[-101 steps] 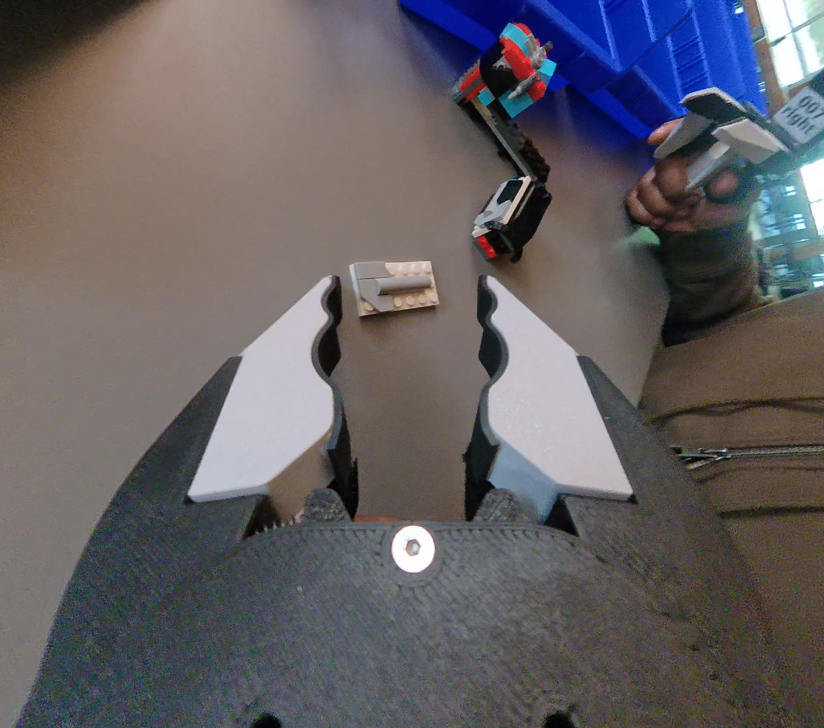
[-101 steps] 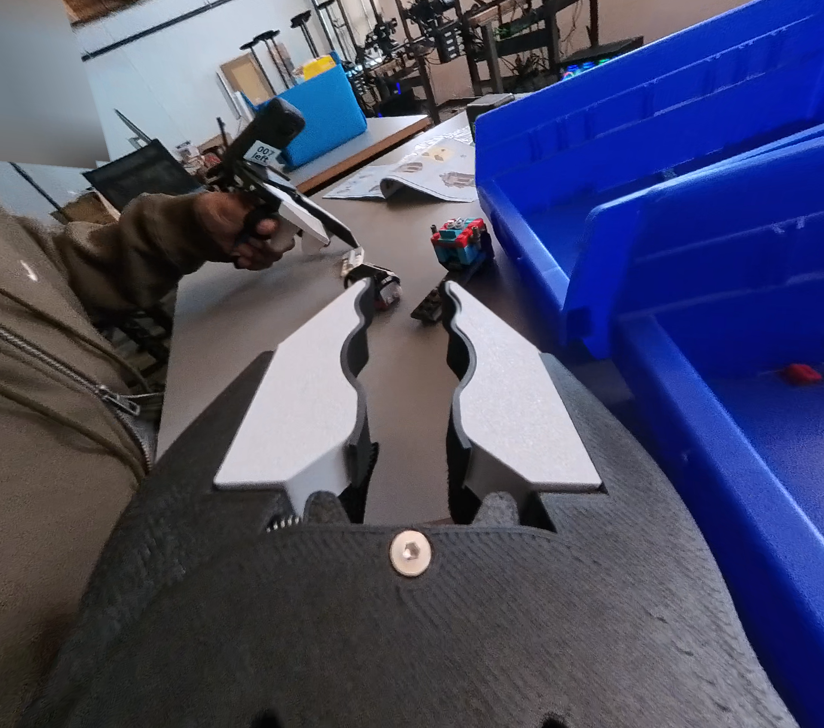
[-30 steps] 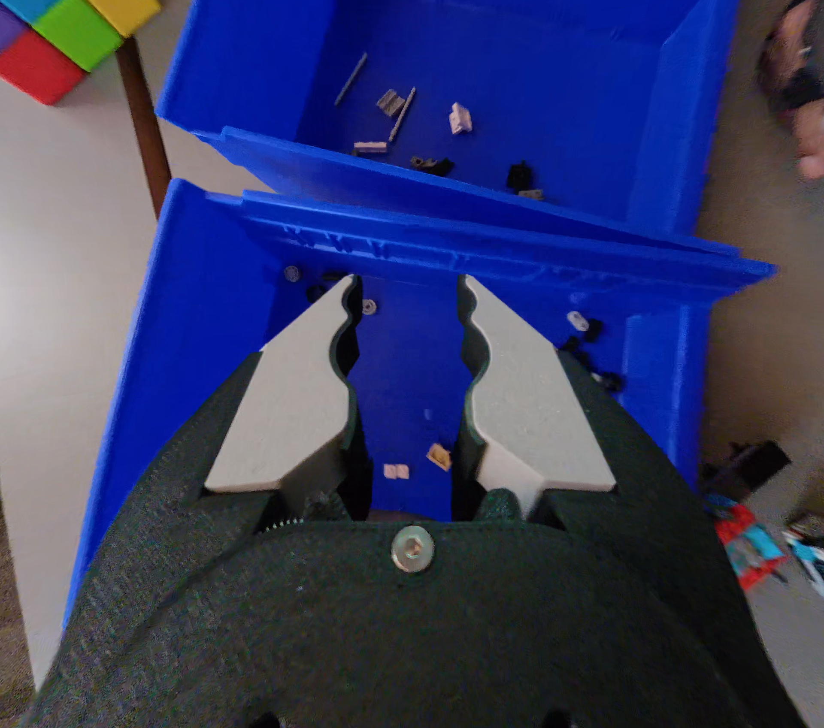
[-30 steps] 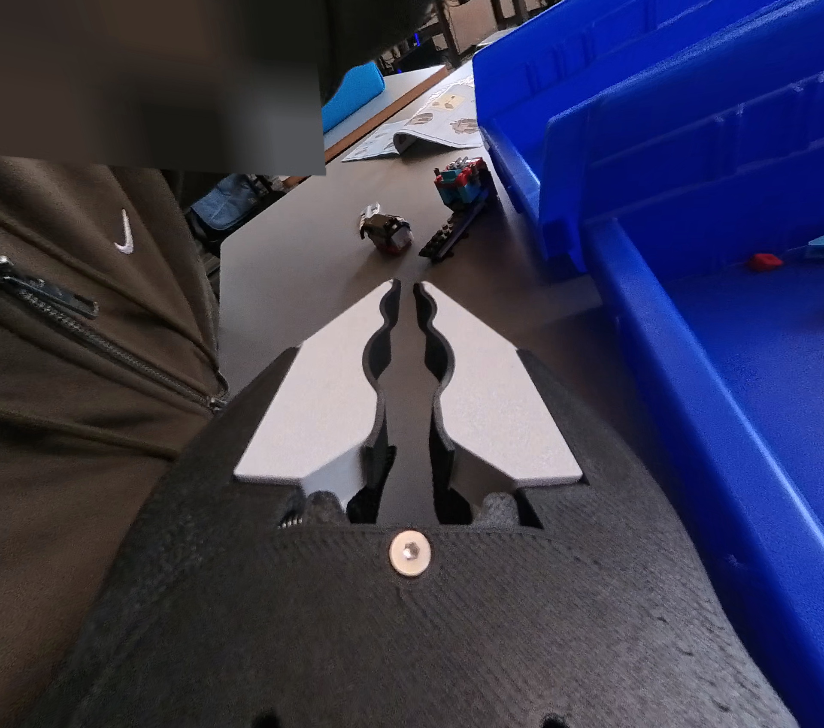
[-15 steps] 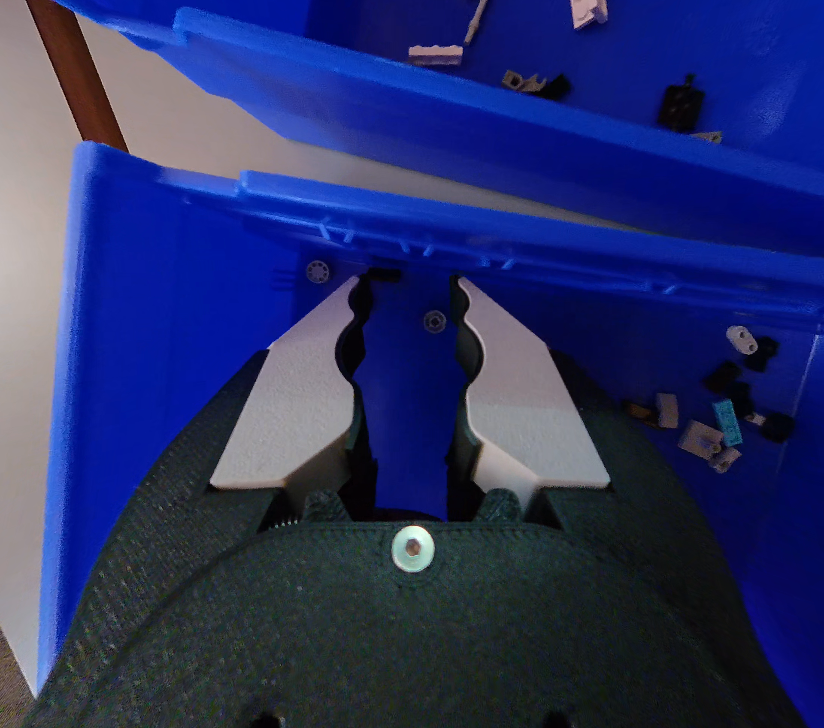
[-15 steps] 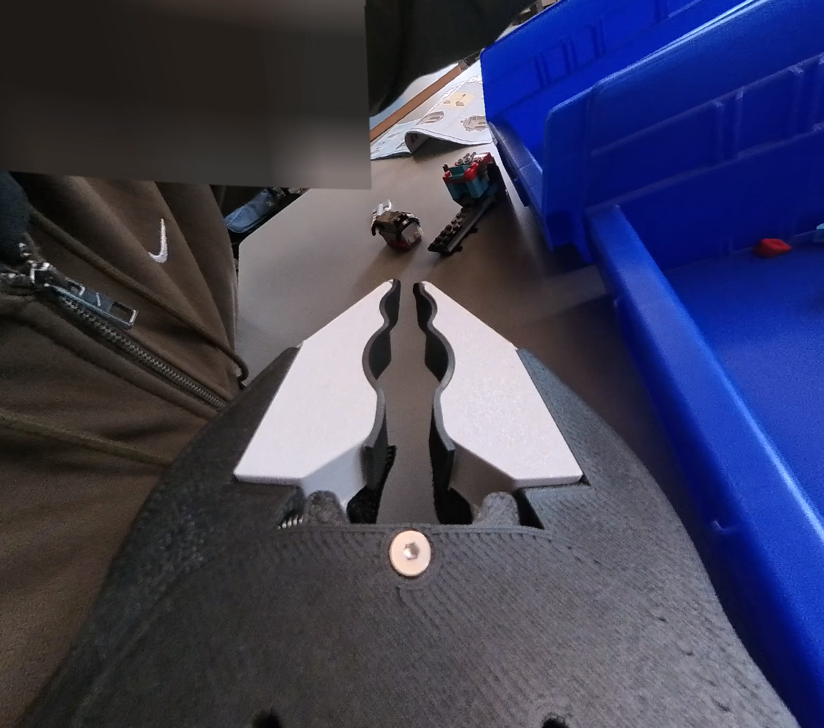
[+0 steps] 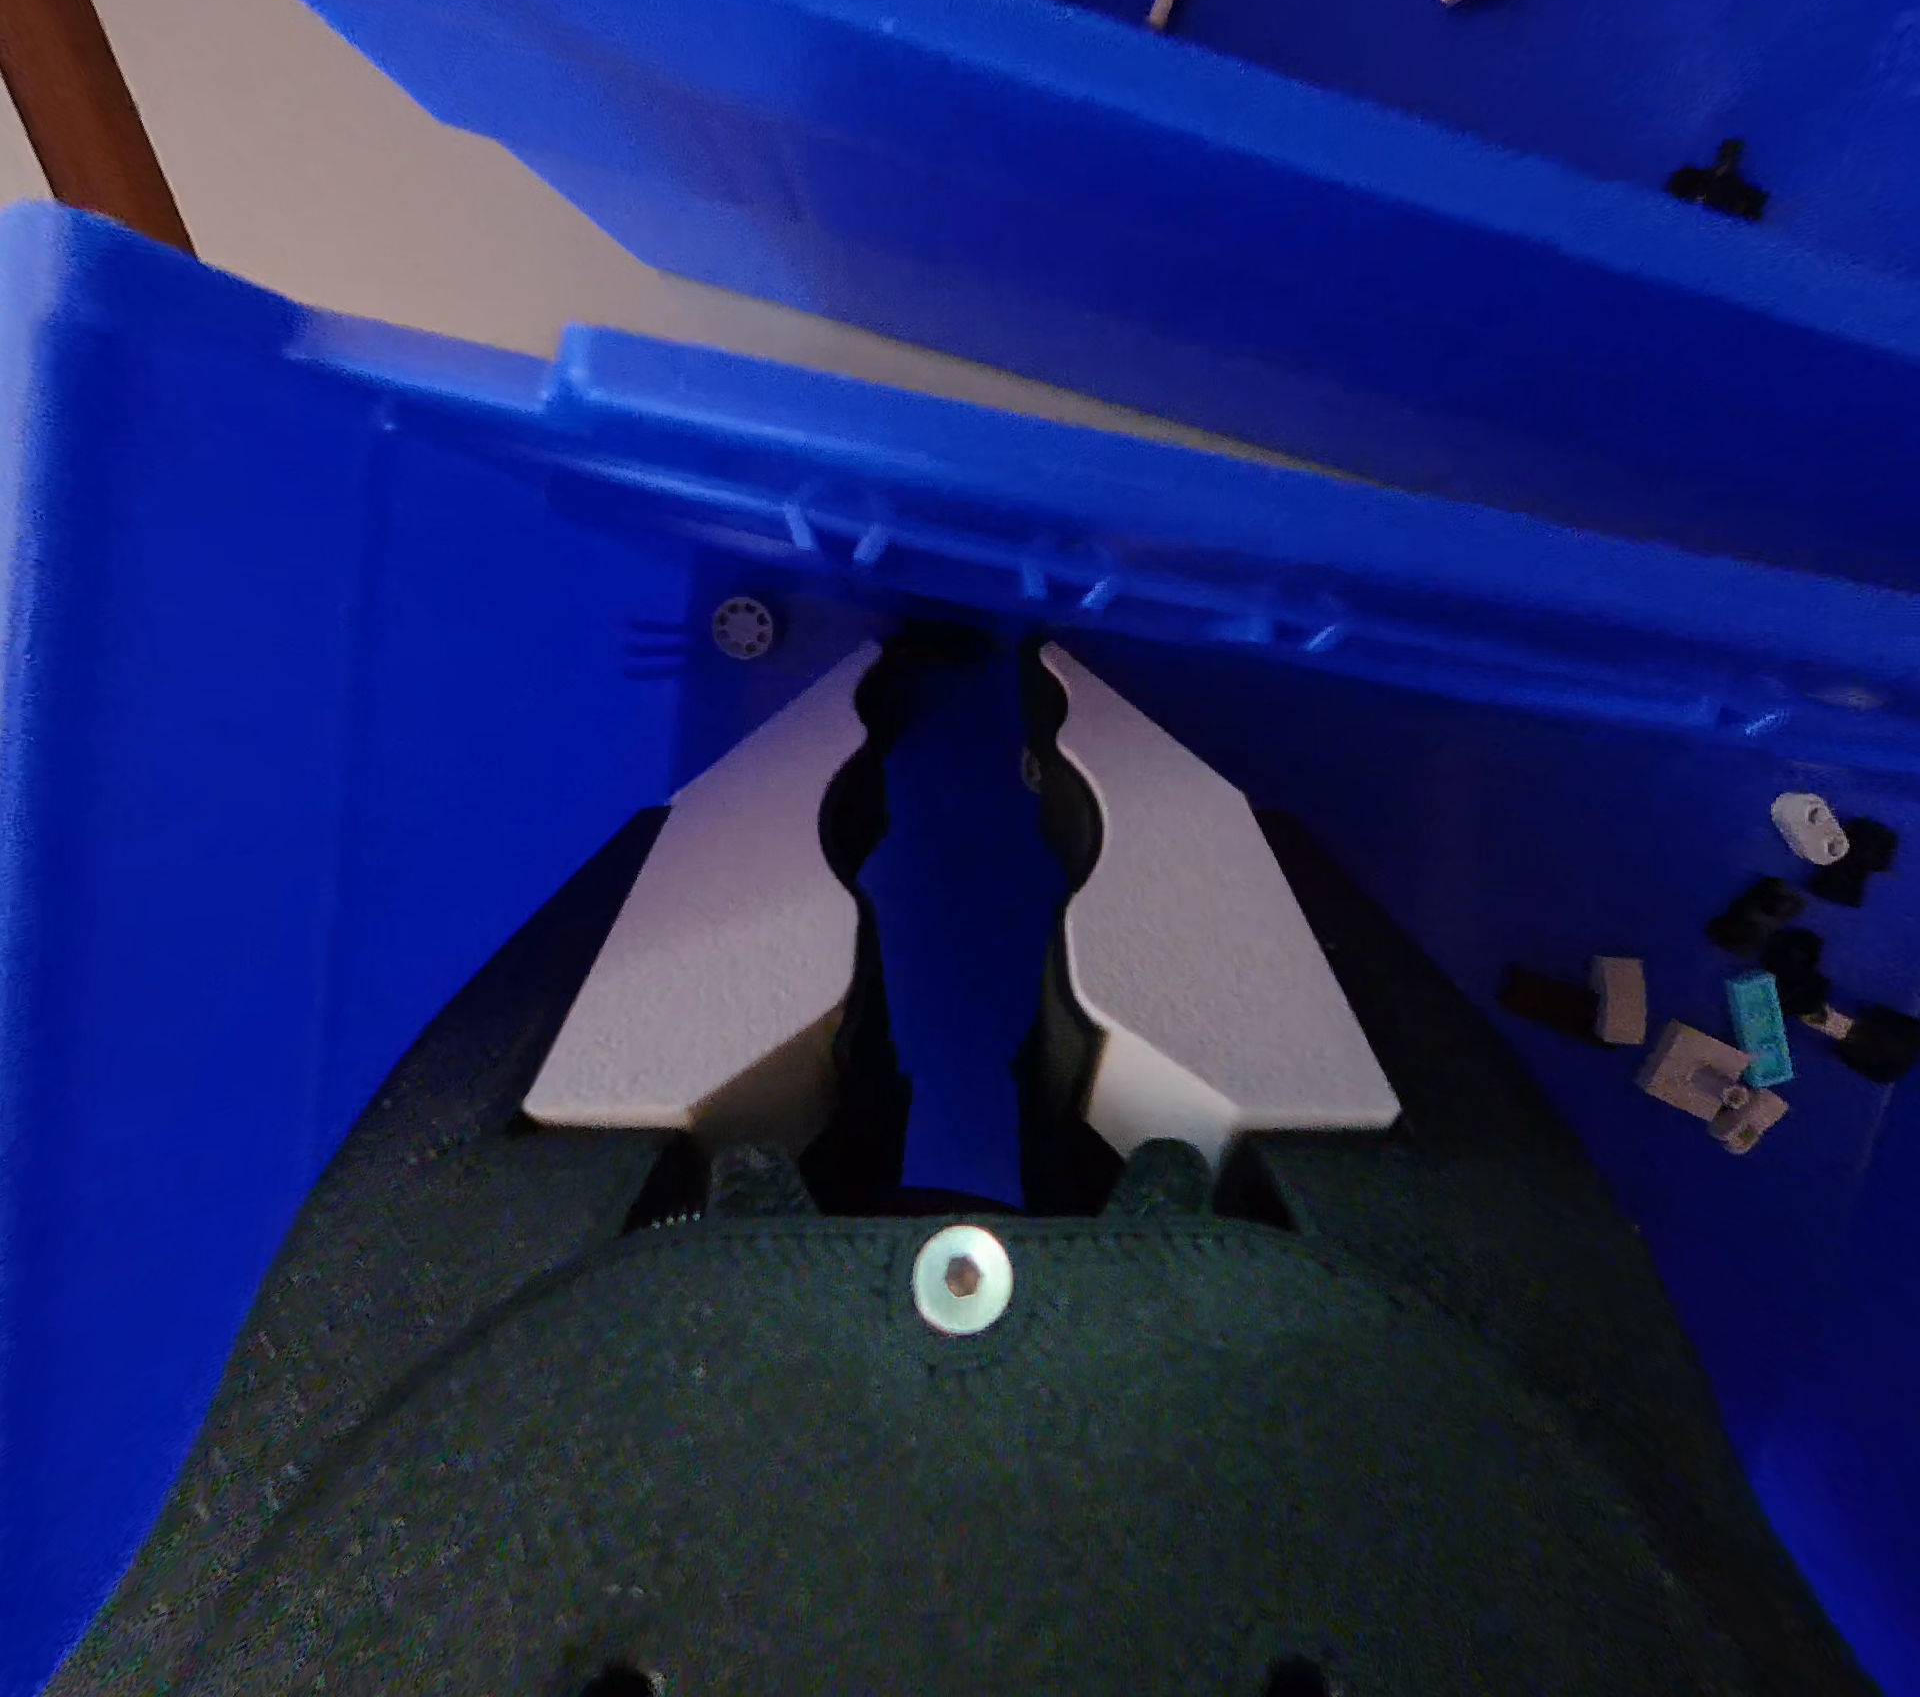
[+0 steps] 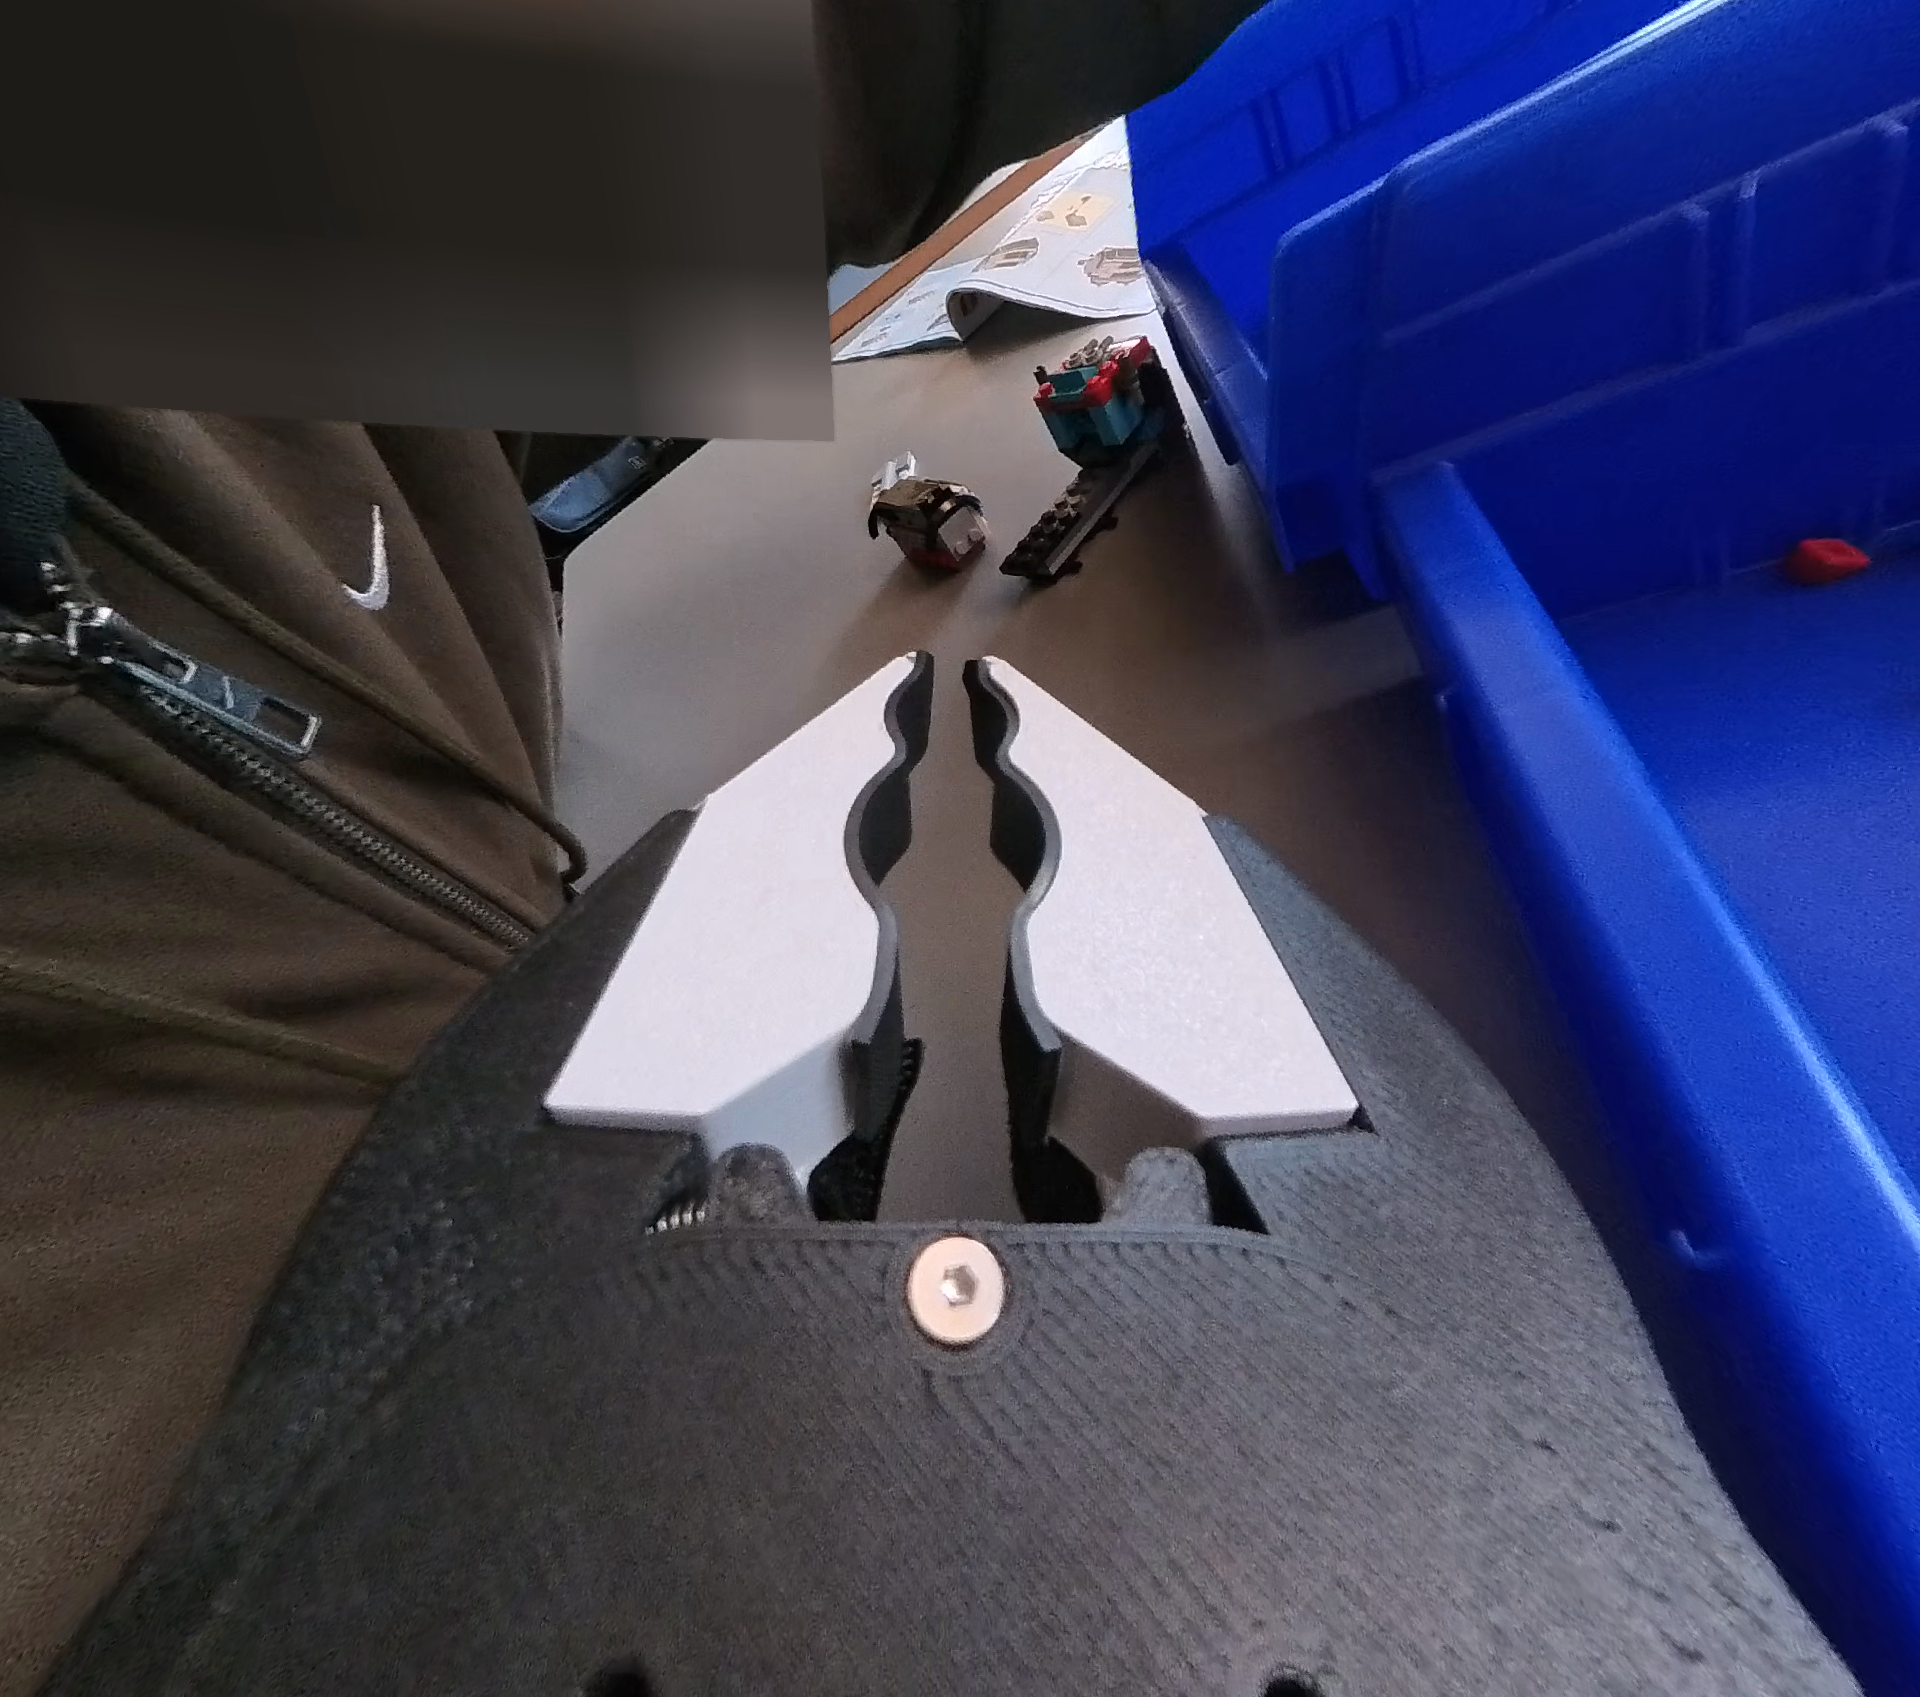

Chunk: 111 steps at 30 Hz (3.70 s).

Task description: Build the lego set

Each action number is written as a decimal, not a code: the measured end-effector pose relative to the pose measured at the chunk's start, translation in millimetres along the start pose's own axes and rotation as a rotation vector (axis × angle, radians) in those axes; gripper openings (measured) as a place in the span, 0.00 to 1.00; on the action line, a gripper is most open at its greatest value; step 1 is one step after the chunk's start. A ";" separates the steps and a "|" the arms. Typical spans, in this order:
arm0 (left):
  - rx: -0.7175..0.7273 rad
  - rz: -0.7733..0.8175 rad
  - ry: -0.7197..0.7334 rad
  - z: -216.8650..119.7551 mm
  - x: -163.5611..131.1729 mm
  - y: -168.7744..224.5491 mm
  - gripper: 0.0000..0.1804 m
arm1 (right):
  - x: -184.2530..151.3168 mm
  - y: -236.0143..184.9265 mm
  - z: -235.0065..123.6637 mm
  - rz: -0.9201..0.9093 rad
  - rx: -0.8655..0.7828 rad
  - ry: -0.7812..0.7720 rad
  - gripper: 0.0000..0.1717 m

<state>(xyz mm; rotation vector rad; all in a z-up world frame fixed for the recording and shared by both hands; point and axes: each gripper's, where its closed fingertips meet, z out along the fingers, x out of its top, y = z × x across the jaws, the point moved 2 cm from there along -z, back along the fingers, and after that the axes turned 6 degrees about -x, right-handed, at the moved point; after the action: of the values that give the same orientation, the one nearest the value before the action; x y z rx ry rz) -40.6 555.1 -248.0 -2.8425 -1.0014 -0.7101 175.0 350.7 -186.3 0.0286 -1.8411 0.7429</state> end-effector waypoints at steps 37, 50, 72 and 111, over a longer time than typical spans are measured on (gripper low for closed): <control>0.405 -0.448 0.319 -148.6 -224.2 263.1 0.09 | -11.5 13.8 11.8 0.040 -0.094 -0.105 0.04; 0.491 -0.737 0.263 -129.2 -315.2 320.2 0.10 | -12.2 14.9 12.2 0.044 -0.104 -0.108 0.04; 0.441 -0.766 0.271 -108.9 -319.0 340.4 0.10 | -12.3 17.2 12.4 0.061 -0.105 -0.114 0.04; 0.720 -0.770 0.617 -72.5 -207.6 411.1 0.23 | -7.6 8.2 5.6 -0.033 -0.121 -0.052 0.04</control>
<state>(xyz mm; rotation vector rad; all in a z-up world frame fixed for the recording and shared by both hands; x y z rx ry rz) 35.8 95.6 -229.7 -1.4596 -1.7379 -0.9180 170.4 352.0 -197.8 0.0002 -1.9281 0.6112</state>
